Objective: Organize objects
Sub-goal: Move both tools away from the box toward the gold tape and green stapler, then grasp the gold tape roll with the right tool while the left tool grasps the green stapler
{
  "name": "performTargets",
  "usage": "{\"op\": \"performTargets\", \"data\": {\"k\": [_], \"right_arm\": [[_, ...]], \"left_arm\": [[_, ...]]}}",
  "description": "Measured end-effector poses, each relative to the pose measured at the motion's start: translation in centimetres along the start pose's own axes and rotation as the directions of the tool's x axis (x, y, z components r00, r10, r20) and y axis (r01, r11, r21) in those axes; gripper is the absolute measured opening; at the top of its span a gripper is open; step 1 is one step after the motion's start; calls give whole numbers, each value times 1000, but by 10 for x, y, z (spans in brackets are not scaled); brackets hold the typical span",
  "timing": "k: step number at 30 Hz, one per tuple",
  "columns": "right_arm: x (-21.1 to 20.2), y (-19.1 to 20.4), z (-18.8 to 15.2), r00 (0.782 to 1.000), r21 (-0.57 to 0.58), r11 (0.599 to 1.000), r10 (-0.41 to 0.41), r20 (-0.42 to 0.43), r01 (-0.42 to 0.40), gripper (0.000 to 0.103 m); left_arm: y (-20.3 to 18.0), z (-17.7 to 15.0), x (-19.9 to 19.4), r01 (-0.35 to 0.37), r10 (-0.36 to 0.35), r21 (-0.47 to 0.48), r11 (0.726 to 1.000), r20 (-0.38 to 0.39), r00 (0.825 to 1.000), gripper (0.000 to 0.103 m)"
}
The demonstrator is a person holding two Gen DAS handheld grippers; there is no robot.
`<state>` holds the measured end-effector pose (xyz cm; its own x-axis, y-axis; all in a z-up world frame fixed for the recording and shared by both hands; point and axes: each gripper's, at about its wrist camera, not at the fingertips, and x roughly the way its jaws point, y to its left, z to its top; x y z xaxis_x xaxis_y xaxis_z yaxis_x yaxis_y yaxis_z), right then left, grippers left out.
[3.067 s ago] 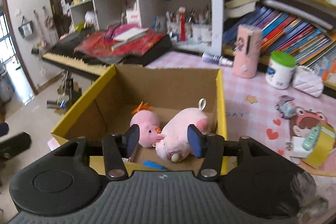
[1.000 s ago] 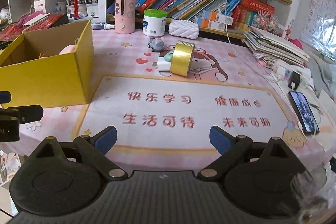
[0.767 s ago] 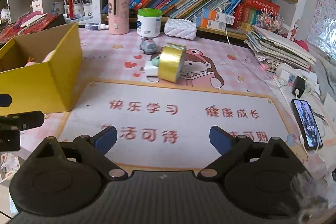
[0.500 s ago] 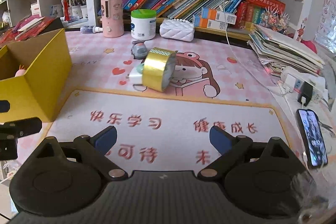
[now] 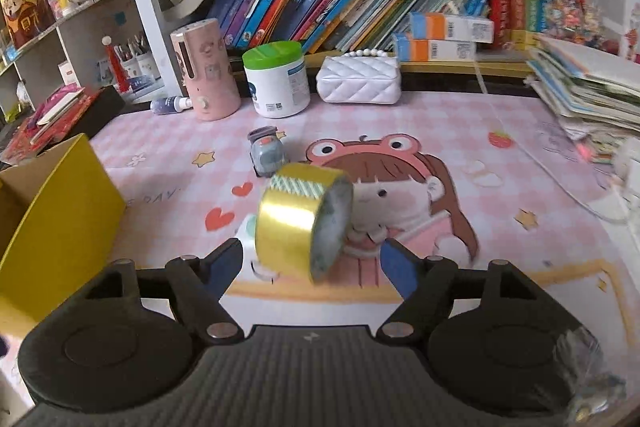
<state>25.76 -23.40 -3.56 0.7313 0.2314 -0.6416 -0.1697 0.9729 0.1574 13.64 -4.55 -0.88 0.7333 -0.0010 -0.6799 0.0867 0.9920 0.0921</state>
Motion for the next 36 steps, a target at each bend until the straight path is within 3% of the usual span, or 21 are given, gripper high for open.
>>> {"op": "performTargets", "data": {"k": [4, 6, 10, 18, 25, 30, 36], "right_arm": [[31, 10, 10, 1000, -41, 999, 9, -19, -10, 74], [44, 13, 15, 999, -35, 999, 13, -35, -14, 66], [56, 14, 21, 999, -20, 1000, 9, -41, -10, 42], [19, -22, 9, 997, 1, 1000, 19, -78, -19, 40], [-21, -68, -18, 991, 40, 998, -34, -128, 39, 40], [-43, -86, -34, 987, 46, 996, -68, -146, 75, 40], [-54, -82, -50, 983, 5, 997, -69, -172, 71, 39]], "left_arm": [[-4, 1, -3, -24, 24, 22, 999, 3, 1000, 89], [-5, 3, -3, -31, 31, 24, 999, 1, 1000, 89], [-9, 5, -2, -32, 32, 30, 999, 4, 999, 89], [-24, 21, 20, 28, -28, 23, 999, 7, 1000, 89], [-45, 51, 76, 107, -107, -5, 994, -4, 994, 86], [-69, 75, 124, 116, -116, 65, 991, 7, 993, 67], [-91, 92, 170, 97, -99, 146, 985, 2, 995, 53]]}}
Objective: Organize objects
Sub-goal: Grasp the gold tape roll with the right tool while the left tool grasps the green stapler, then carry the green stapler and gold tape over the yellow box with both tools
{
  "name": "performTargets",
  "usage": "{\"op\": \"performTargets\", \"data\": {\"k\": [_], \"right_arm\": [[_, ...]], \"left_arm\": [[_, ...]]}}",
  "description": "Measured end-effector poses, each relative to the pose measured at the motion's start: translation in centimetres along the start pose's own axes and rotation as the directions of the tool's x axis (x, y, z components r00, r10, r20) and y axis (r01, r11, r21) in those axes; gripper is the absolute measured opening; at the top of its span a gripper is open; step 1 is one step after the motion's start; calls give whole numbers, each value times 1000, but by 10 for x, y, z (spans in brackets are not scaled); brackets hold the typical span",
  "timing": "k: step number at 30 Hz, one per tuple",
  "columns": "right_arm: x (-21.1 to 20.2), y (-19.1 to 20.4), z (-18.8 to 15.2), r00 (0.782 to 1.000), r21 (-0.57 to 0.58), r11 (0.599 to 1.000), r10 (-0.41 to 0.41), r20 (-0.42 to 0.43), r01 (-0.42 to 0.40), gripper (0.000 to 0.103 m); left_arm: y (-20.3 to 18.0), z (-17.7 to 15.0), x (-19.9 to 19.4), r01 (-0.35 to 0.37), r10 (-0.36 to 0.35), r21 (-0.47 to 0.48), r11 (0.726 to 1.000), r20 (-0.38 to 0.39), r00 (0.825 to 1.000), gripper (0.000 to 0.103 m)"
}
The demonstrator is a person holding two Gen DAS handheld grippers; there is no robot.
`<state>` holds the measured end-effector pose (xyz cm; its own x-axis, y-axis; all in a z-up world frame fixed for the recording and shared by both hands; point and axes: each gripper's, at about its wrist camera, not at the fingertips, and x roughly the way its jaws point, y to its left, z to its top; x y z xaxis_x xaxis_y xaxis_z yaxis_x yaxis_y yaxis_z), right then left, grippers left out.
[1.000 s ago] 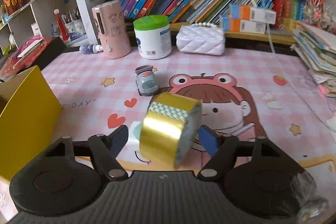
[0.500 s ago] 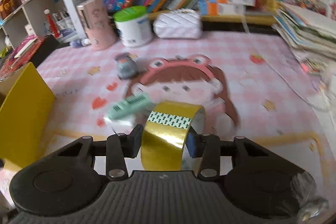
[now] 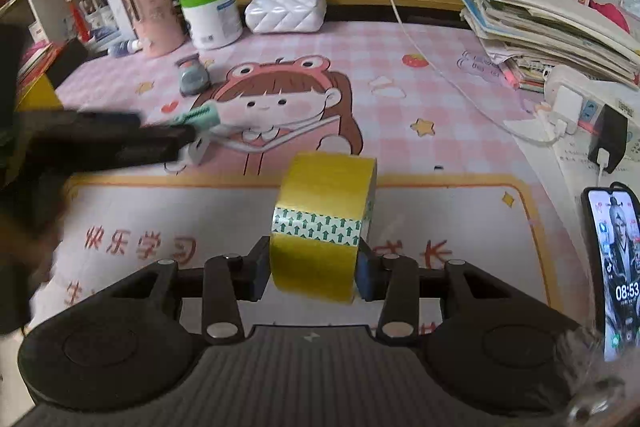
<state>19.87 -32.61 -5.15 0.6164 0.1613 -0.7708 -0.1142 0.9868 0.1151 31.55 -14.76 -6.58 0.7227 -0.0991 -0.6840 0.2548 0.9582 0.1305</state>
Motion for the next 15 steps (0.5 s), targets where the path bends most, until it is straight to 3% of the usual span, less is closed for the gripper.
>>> {"op": "performTargets", "data": {"k": [2, 7, 15], "right_arm": [[-1, 1, -3, 1000, -8, 1000, 5, -5, -5, 39], [-3, -2, -5, 1000, -9, 1000, 11, -8, -11, 39], [-8, -1, 4, 999, 20, 999, 24, 35, -25, 38]], "left_arm": [[-2, 3, 10, -12, 12, 14, 1000, -9, 1000, 50], [-4, 1, 17, -12, 12, 72, 997, -10, 1000, 23], [7, -7, -32, 73, -72, -38, 997, 20, 997, 23]]}}
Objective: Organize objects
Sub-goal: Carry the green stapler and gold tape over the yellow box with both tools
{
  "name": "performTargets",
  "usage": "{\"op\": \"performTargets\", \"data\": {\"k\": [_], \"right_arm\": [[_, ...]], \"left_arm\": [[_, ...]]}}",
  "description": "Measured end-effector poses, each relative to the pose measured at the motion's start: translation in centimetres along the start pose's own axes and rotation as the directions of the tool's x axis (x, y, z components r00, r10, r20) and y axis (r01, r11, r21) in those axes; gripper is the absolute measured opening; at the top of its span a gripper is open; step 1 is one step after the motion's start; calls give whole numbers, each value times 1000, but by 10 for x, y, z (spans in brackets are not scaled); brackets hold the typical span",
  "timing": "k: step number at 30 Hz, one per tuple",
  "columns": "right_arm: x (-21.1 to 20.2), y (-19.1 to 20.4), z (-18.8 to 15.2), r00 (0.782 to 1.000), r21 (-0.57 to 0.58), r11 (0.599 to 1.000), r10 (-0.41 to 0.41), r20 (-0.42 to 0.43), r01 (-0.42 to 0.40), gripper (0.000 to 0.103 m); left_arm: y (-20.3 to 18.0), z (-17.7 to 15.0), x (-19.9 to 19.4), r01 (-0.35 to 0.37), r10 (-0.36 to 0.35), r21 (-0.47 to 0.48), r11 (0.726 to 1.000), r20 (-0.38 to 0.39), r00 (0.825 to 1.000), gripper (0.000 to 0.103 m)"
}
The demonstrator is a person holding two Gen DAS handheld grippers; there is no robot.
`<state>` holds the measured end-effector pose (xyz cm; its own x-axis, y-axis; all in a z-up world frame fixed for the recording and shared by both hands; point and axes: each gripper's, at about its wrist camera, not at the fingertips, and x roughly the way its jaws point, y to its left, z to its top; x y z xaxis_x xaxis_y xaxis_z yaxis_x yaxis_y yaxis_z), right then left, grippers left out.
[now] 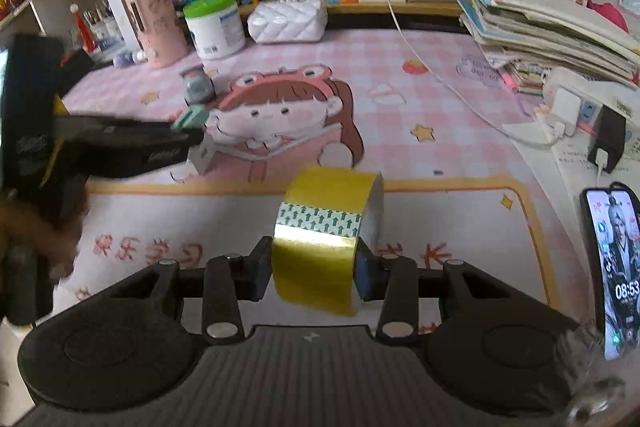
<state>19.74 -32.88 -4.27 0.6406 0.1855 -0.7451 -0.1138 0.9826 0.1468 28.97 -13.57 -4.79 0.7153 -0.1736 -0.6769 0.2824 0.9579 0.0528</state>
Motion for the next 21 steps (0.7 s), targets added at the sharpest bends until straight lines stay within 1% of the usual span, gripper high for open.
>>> {"op": "performTargets", "data": {"k": [3, 6, 8, 14, 21], "right_arm": [[-2, 5, 6, 1000, 1, 1000, 25, 18, -25, 37], [-4, 12, 8, 999, 2, 999, 51, 16, -51, 36], [-7, 18, 7, 997, -5, 997, 78, 11, -78, 33], [-17, 44, 1, 992, -48, 991, 129, 11, -128, 32], [-28, 85, -10, 984, -107, 979, 176, -2, -175, 31]], "left_arm": [[7, -8, -27, 23, -23, -38, 999, 9, 1000, 23], [18, -20, -53, 34, -33, -104, 994, 12, 999, 23], [26, -29, -70, 39, -38, -150, 988, 9, 999, 23], [47, -57, -113, 34, -32, -269, 963, 13, 999, 23], [64, -80, -150, 23, -7, -291, 957, 55, 998, 23]]}}
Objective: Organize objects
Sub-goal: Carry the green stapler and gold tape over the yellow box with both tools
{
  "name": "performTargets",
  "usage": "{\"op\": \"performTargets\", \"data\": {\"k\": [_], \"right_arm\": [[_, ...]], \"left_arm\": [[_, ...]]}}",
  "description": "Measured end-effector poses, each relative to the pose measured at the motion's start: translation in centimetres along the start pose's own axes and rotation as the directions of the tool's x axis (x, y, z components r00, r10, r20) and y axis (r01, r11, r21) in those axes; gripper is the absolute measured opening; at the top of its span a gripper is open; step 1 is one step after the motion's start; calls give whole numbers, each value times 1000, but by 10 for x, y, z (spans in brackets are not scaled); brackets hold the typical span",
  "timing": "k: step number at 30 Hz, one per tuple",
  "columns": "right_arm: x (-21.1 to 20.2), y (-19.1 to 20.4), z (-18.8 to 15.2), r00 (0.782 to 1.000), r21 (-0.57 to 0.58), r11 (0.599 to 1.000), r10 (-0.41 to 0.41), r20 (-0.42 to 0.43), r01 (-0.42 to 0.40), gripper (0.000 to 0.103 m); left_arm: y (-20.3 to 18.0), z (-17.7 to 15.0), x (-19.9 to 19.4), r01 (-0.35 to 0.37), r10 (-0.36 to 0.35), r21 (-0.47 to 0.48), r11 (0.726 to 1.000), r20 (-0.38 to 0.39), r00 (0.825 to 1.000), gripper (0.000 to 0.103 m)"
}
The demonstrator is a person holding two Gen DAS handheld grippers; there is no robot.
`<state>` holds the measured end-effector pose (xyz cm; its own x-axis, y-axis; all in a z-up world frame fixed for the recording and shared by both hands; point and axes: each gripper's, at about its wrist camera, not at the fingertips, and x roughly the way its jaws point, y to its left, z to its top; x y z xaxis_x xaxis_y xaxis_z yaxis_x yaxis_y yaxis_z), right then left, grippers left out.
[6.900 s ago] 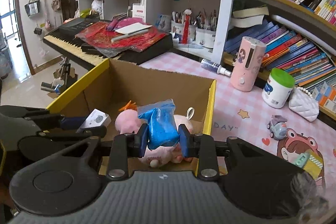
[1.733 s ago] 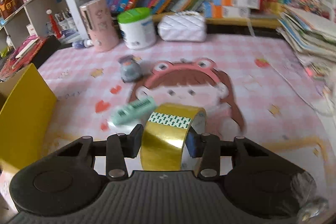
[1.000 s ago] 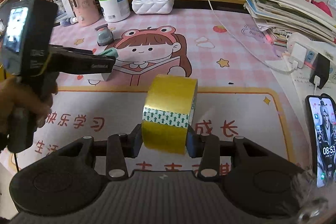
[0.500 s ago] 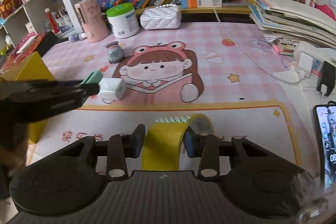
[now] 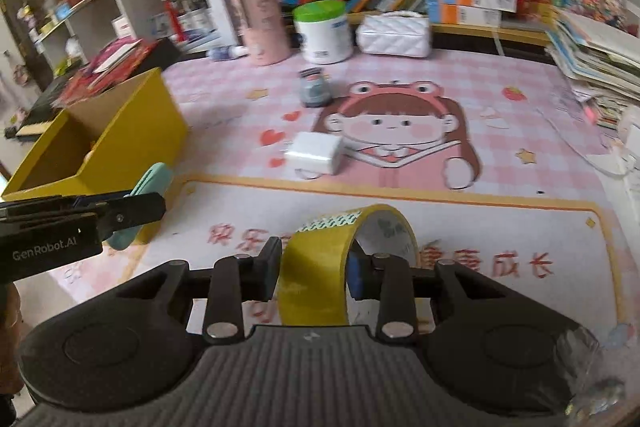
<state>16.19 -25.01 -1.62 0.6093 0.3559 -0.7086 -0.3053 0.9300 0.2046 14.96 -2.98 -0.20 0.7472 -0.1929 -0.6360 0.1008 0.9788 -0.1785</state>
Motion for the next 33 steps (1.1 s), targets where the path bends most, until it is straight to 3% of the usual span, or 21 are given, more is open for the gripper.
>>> {"op": "performTargets", "data": {"k": [23, 33], "right_arm": [[-16, 179, -68, 998, -49, 998, 32, -57, -35, 31], [-7, 252, -87, 993, -94, 991, 92, -74, -98, 31]], "left_arm": [[128, -68, -108, -23, 23, -10, 1000, -16, 1000, 23], [185, -87, -151, -84, 84, -50, 995, 18, 996, 23]]}}
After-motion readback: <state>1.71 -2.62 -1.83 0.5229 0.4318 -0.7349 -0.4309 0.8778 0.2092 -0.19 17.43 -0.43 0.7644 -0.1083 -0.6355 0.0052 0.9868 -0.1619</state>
